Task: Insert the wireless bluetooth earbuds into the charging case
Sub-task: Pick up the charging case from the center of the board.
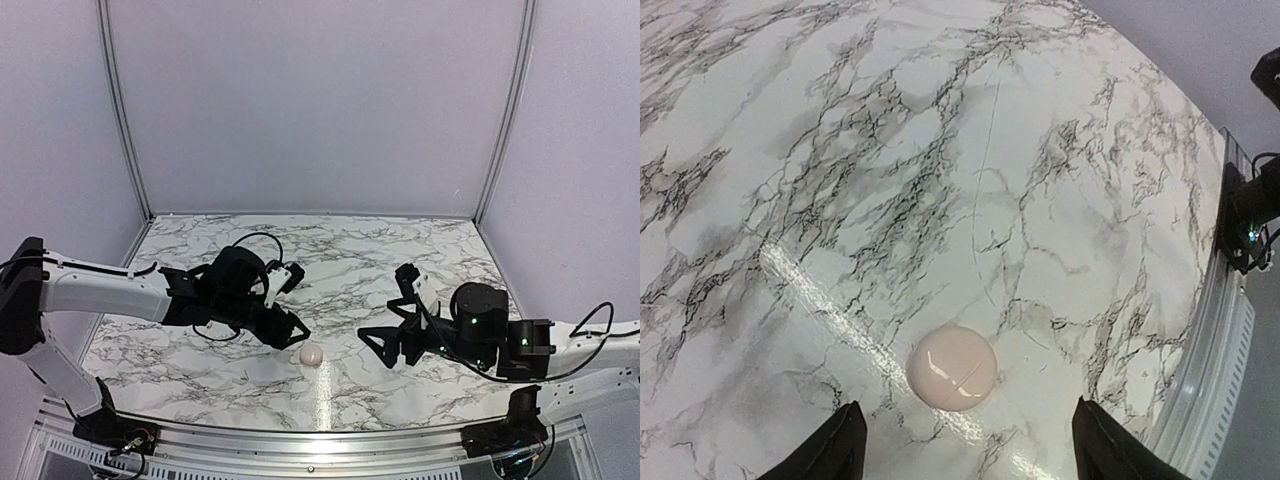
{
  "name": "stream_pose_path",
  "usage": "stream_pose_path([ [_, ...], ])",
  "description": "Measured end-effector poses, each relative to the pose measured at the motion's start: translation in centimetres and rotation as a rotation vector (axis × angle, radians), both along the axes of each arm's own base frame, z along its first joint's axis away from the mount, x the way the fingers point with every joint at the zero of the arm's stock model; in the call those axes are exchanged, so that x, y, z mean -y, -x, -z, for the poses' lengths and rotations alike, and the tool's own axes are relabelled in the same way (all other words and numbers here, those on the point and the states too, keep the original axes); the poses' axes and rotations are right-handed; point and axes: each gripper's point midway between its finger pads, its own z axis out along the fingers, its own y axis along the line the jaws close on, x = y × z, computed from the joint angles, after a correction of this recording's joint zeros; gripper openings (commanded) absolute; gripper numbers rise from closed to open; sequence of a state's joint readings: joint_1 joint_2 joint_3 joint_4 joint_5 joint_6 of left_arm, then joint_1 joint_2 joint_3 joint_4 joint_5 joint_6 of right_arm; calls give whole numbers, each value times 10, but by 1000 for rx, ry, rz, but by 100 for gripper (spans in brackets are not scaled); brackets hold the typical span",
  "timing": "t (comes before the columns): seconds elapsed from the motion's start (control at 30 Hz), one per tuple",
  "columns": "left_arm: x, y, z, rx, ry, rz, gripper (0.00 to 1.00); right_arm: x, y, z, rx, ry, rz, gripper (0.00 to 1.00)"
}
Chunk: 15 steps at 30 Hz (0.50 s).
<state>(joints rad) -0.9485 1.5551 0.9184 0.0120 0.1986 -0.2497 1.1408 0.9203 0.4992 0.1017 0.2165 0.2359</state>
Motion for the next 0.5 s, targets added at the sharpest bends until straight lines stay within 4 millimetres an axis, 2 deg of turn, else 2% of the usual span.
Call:
stream_pose_path([
  [0.1, -1, 1, 17, 1, -45, 25, 74, 8, -8, 6, -61, -30, 17, 98],
  [0.23, 0, 5, 30, 23, -78, 76, 74, 10, -13, 11, -116, -52, 18, 98],
  [0.5, 11, 17, 56, 57, -118, 197, 74, 4, -3, 17, -174, -82, -42, 99],
])
